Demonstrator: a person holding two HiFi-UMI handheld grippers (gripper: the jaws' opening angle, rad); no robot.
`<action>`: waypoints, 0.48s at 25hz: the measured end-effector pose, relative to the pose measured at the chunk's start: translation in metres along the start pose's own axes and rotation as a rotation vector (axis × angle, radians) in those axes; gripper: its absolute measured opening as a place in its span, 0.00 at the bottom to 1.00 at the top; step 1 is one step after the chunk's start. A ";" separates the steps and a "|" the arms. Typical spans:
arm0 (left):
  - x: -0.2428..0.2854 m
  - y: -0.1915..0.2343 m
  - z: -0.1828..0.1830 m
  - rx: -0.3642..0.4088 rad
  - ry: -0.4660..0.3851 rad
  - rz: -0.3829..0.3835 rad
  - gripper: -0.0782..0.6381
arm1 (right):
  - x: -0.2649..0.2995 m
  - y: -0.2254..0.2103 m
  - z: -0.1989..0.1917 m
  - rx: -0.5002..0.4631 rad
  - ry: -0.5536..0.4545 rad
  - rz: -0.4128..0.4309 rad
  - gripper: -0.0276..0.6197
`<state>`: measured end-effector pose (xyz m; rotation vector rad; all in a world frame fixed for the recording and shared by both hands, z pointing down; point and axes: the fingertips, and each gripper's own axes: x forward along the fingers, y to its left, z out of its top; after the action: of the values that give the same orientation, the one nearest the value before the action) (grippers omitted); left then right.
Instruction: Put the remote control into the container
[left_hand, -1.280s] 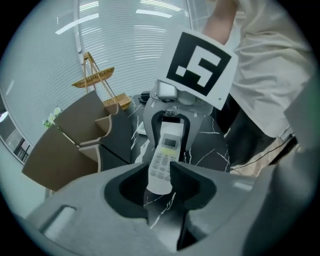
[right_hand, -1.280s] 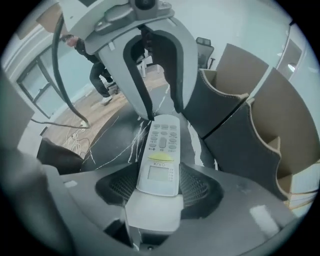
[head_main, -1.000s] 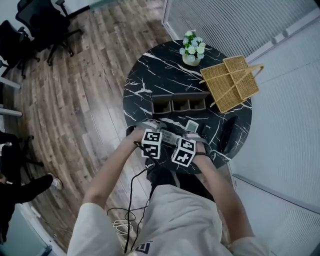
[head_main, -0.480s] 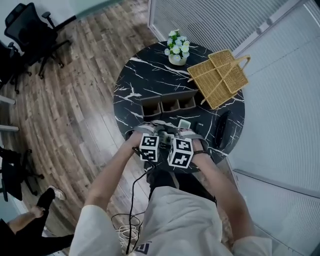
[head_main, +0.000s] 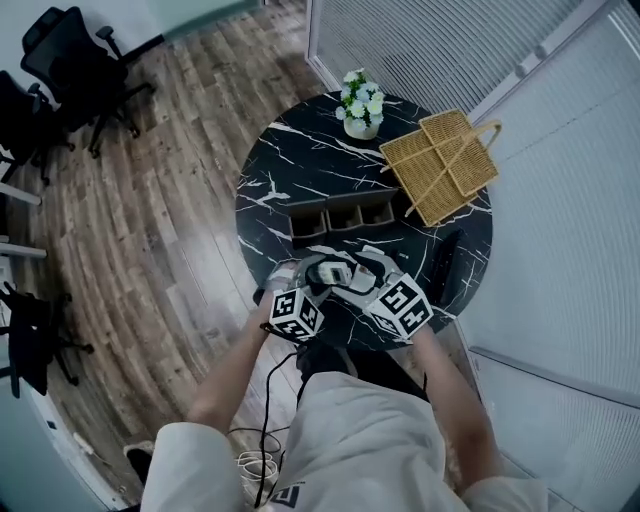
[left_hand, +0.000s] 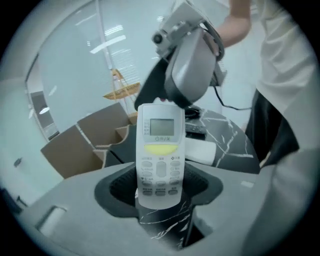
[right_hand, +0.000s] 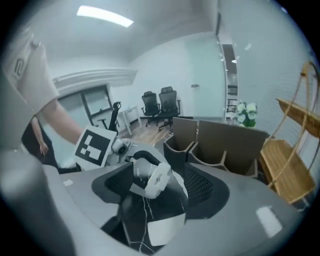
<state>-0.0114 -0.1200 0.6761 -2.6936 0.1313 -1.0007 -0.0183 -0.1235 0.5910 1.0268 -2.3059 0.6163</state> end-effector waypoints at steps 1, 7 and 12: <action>-0.004 0.006 0.007 -0.068 -0.022 0.049 0.48 | -0.001 -0.002 0.003 0.053 -0.028 0.009 0.53; -0.026 0.039 0.038 -0.319 -0.100 0.288 0.48 | -0.001 -0.004 0.025 0.063 -0.067 0.085 0.24; -0.047 0.055 0.042 -0.365 -0.109 0.458 0.48 | -0.002 0.002 0.047 -0.028 -0.060 0.158 0.21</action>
<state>-0.0193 -0.1554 0.6015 -2.8174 0.9430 -0.7413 -0.0320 -0.1491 0.5534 0.8674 -2.4586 0.6211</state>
